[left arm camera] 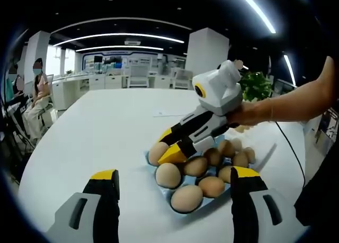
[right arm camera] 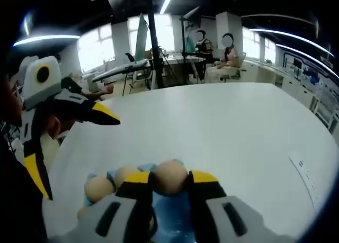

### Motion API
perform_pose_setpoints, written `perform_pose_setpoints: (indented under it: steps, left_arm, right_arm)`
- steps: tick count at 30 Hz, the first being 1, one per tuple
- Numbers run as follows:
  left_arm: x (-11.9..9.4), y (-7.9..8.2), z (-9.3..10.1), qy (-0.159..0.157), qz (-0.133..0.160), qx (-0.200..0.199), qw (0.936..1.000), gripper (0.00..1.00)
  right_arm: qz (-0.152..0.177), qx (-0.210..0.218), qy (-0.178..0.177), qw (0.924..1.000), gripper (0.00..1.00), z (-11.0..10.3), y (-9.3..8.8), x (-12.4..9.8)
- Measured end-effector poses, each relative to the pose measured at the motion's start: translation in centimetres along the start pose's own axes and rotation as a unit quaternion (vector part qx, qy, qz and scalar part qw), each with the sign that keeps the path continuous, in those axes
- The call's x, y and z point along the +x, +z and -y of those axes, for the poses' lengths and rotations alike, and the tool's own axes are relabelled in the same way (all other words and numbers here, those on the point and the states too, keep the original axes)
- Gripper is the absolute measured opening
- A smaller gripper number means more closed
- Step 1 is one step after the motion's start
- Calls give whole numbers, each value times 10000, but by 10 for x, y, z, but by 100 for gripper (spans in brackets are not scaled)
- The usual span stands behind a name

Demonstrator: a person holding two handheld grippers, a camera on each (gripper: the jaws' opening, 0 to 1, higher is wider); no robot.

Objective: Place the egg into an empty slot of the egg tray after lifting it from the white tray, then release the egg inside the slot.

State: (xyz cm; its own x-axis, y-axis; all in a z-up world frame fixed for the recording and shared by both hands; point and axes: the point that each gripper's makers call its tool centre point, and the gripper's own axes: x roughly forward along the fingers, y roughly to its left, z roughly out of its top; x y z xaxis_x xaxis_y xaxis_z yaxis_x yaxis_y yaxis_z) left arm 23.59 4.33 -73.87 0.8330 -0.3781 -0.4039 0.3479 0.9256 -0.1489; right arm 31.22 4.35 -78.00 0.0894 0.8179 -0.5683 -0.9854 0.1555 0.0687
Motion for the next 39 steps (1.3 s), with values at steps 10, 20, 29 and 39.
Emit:
perform_pose_setpoints:
  steps: [10,20,29,39]
  left_arm:
    - [2,1,5,-48,-12,60,10000,87]
    - [1,2,5,-50,-26,106,9999,87]
    - [3,4,8,-101,1,121,9999,87]
    - [0,4,10,-118,-7,156,9998,87]
  right_arm:
    - [-28,-30,-59,10000,27,1,-3,-8]
    - [400,297,-444,9978,27,14,-1,-44]
    - [838,876,-1631,9791,26,55,-29,-127]
    - [823,999,-2644,9557,26,73,-75,-203]
